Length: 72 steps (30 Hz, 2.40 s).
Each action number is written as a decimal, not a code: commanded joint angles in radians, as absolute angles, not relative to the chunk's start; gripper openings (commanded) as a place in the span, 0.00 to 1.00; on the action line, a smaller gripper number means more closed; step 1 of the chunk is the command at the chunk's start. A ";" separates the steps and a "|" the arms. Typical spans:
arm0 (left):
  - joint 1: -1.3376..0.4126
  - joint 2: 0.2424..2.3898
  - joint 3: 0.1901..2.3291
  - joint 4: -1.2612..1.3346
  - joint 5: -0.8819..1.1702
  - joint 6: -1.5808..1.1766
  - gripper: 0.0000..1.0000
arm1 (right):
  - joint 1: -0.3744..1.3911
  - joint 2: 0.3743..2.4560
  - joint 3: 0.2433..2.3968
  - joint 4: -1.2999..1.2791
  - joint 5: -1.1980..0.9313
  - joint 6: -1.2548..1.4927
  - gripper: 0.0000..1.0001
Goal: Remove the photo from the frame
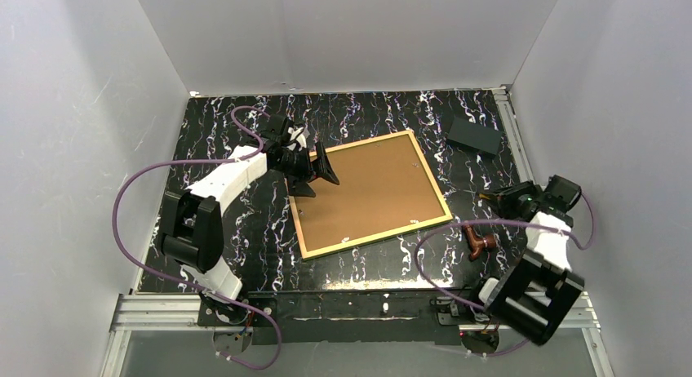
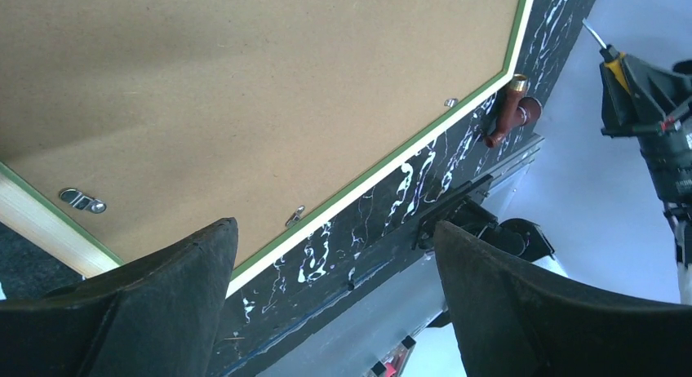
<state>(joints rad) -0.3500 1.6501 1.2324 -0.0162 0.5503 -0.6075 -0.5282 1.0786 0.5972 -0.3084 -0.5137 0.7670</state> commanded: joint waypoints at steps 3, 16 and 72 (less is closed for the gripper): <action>-0.351 1.642 1.210 -0.067 0.605 -0.623 0.89 | -0.664 1.268 0.586 -0.042 -0.719 0.870 0.01; -0.352 1.646 1.202 -0.056 0.603 -0.633 0.88 | -0.672 1.455 0.425 0.221 -0.626 0.974 0.26; -0.352 1.637 1.197 -0.062 0.579 -0.621 0.89 | -0.360 0.963 0.677 -0.498 -0.140 0.456 0.72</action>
